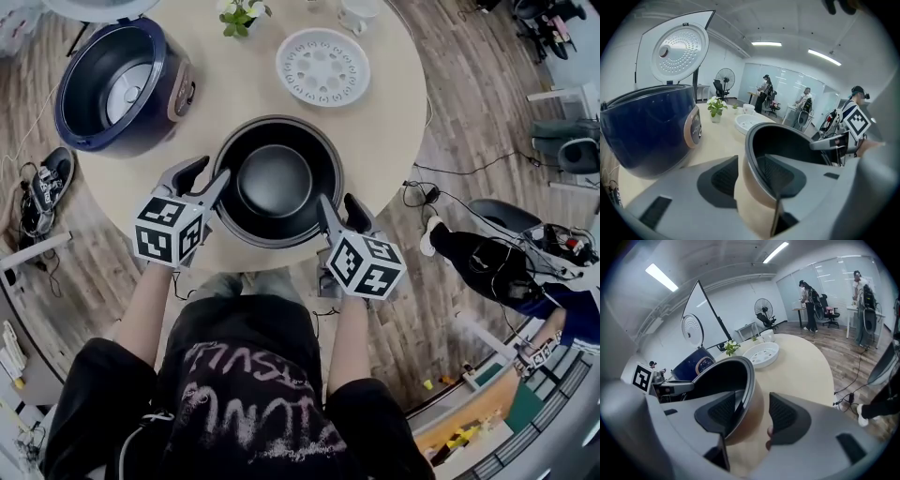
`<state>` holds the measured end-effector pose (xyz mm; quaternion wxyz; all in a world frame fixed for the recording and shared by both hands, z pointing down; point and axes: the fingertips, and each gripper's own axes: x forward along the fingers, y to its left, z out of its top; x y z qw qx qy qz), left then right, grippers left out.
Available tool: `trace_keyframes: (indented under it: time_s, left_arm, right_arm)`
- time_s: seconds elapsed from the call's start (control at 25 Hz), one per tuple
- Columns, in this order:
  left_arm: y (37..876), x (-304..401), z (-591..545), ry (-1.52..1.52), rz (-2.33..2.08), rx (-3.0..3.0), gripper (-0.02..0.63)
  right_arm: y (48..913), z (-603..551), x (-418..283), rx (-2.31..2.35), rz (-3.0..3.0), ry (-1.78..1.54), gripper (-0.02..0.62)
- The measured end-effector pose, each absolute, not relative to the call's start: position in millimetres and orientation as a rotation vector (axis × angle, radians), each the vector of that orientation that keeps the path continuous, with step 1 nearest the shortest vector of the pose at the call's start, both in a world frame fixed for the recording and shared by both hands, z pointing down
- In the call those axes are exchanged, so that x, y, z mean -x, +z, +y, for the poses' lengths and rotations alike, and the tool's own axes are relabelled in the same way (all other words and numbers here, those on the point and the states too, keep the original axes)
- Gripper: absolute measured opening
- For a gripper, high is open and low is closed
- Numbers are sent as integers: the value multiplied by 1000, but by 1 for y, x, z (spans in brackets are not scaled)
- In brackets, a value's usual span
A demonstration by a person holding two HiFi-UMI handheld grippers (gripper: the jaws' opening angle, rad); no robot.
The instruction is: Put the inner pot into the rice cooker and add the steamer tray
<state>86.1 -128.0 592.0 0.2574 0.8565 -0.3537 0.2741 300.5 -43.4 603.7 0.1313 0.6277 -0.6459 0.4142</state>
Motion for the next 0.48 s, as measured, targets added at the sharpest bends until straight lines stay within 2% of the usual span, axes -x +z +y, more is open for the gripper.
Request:
trace_keyframes:
  time_s: [0.2,0.36,0.48]
  left_arm:
    - [593,-94,-127,753,-926,-2320,130]
    - [594,-94,-126,753,-923,-2304,127]
    - [595,-94,-127,760,-924,-2296,124]
  right_arm:
    - [604,-46,-297,-1789,-1874,1230,172]
    - [603,-47,-292,-1771,-1868,1226,121]
    - [604,-48,-291,-1767,-1867,1240,114]
